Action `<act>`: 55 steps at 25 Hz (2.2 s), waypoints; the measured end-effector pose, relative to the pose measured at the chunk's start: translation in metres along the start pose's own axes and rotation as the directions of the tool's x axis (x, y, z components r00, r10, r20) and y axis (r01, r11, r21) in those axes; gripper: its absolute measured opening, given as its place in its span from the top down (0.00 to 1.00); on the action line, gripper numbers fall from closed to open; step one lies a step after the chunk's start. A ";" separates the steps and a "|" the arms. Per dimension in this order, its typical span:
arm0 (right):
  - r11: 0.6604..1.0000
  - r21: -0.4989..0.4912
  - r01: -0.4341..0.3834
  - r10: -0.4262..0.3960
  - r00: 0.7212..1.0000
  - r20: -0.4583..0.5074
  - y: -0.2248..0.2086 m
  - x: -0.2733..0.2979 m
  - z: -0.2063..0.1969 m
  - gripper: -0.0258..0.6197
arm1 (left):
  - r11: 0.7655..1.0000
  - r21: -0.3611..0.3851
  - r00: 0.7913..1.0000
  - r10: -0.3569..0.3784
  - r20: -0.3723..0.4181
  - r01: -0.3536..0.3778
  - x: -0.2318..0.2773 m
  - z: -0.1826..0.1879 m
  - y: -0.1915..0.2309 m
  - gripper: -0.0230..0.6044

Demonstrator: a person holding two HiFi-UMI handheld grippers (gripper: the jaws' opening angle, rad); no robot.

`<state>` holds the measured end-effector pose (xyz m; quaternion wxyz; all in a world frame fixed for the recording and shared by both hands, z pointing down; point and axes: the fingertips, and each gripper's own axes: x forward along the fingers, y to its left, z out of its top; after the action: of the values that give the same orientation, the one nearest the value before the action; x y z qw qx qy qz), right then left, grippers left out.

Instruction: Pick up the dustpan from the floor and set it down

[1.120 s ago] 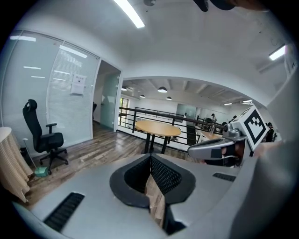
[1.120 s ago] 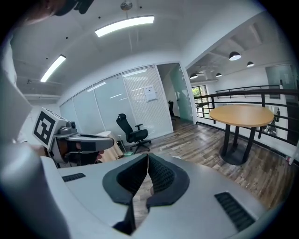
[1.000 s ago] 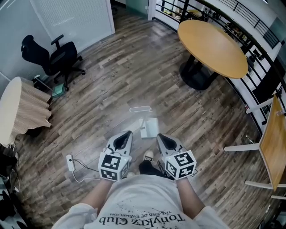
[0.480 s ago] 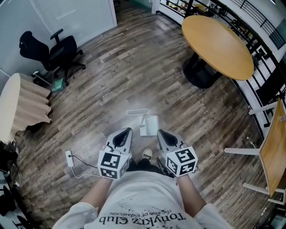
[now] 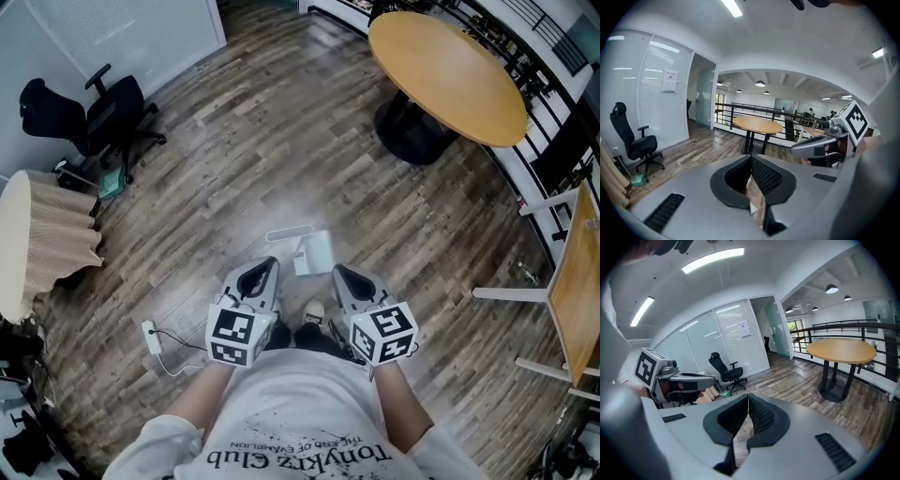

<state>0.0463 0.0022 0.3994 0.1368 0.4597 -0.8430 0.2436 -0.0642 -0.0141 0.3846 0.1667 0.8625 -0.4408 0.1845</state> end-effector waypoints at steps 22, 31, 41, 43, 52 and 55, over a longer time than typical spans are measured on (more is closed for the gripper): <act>0.993 0.086 0.078 -0.073 0.996 -0.056 -0.051 0.073 -0.033 0.92 | 0.977 0.155 0.982 -0.124 -0.140 0.145 0.090 -0.036 0.023 0.92; 0.988 0.129 0.086 -0.078 0.995 -0.067 -0.069 0.094 -0.048 0.92 | 0.935 0.267 0.952 -0.164 -0.259 0.234 0.128 -0.072 0.033 0.78; 0.984 0.163 0.076 -0.061 0.993 -0.097 -0.074 0.114 -0.071 0.92 | 0.881 0.293 0.886 -0.244 -0.393 0.373 0.166 -0.107 0.039 0.63; 0.982 0.171 0.081 -0.064 0.993 -0.101 -0.076 0.115 -0.074 0.92 | 0.867 0.299 0.872 -0.258 -0.416 0.399 0.172 -0.112 0.038 0.62; 0.972 0.216 0.093 -0.069 0.991 -0.117 -0.082 0.119 -0.088 0.92 | 0.815 0.337 0.830 -0.281 -0.482 0.472 0.195 -0.136 0.038 0.60; 0.969 0.228 0.096 -0.068 0.990 -0.124 -0.085 0.120 -0.095 0.92 | 0.792 0.353 0.809 -0.278 -0.517 0.498 0.202 -0.148 0.036 0.60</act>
<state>0.0542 -0.0707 0.5582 0.1404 0.4921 -0.7795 0.3613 -0.0094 -0.1084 0.6125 0.0813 0.8851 -0.1408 0.4362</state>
